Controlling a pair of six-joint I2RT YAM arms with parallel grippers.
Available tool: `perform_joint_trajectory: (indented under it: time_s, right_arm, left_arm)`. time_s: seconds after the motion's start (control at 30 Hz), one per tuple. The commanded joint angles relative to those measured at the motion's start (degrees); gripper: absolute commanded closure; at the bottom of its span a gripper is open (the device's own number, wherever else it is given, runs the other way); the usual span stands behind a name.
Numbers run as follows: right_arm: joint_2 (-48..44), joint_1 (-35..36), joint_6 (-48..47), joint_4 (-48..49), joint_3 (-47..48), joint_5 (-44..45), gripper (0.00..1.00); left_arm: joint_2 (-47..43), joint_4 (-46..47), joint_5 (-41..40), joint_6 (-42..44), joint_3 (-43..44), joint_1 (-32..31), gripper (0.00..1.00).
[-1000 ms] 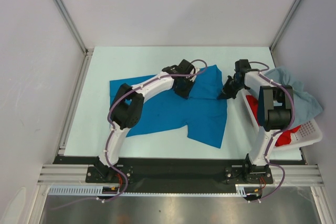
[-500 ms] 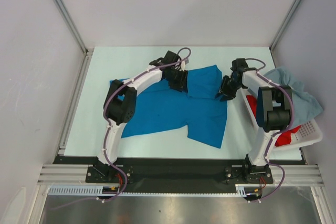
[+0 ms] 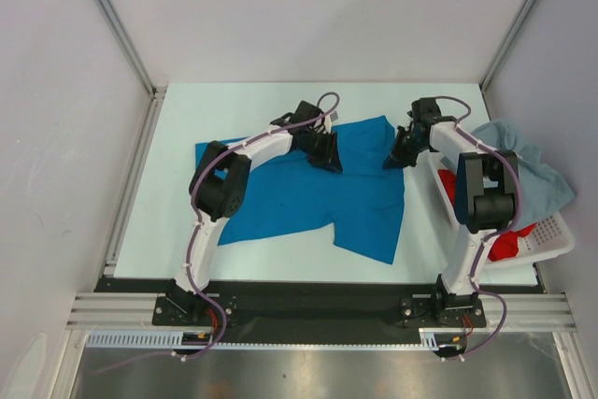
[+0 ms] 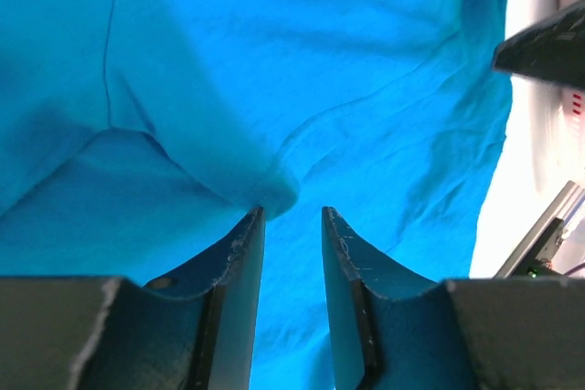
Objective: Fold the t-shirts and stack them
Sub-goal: Fold the tshirt
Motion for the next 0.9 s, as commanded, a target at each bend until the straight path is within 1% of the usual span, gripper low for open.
perform_joint_trajectory:
  time_s: [0.0, 0.07, 0.13, 0.17, 0.23, 0.27, 0.4, 0.5, 0.57, 0.6, 0.63, 0.7, 0.77, 0.83, 0.87]
  right_arm:
    - [2.61, 0.19, 0.8, 2.5, 3.52, -1.45, 0.9]
    - [4.54, 0.19, 0.89, 3.38, 4.14, -1.54, 0.91]
    - [5.86, 0.28, 0.98, 3.21, 4.67, -1.45, 0.91]
    - [6.65, 0.19, 1.15, 3.39, 4.49, -1.45, 0.91]
    - [7.1, 0.19, 1.15, 3.47, 3.79, -1.1, 0.91]
    - [6.92, 0.19, 1.06, 3.3, 3.36, -0.75, 0.92]
    - [7.27, 0.19, 0.1, 1.72, 2.47, 2.58, 0.91]
    - [8.06, 0.01, 0.01, 0.84, 4.31, 3.2, 0.89]
    - [8.15, 0.01, 0.36, 0.14, 7.21, 3.73, 0.87]
    - [8.24, 0.01, 0.36, -0.56, 8.61, 4.69, 0.84]
    - [8.41, -0.07, 0.45, -1.35, 12.02, 5.57, 0.83]
    - [8.42, 0.01, 0.36, -2.33, 15.02, 7.68, 0.77]
    - [8.77, -0.07, 0.27, -1.37, 19.06, 9.09, 0.73]
    - [9.82, -0.25, 0.01, -0.48, 21.71, 9.62, 0.67]
    - [11.82, -0.6, -0.08, -0.05, 25.46, 9.1, 0.65]
  left_arm:
    - [-4.27, 5.71, 1.07, -2.02, -2.01, -0.45, 0.64]
    - [-4.37, 7.21, 1.24, -2.29, -2.37, -0.53, 0.62]
    - [-2.88, 6.95, 2.11, -3.25, -0.36, -0.53, 0.62]
    - [-0.96, 6.69, 3.51, -3.52, 0.44, -0.62, 0.62]
    - [0.37, 5.55, 3.79, -3.96, 1.59, -0.88, 0.63]
    - [0.64, 4.85, 3.36, -3.79, 1.5, -0.89, 0.65]
    - [-0.06, 2.04, 0.03, -2.38, -1.13, -0.97, 0.68]
    - [-0.5, -0.95, -2.0, 0.07, -2.1, -0.97, 0.69]
    - [-0.85, -2.45, -2.8, 1.31, -2.45, -0.97, 0.68]
    - [-0.59, -3.41, -3.41, 2.71, -2.1, -0.97, 0.67]
    - [0.11, -5.51, -3.94, 3.42, -0.8, -0.97, 0.68]
    - [0.03, -7.46, -4.2, 5.0, 0.09, -1.06, 0.71]
    - [-2.24, -6.5, -4.3, 5.53, -1.65, -1.06, 0.7]
    - [-4.09, -4.83, -4.3, 6.41, -2.97, -1.06, 0.66]
    - [-5.67, -4.74, -3.95, 6.85, -2.81, -1.06, 0.61]
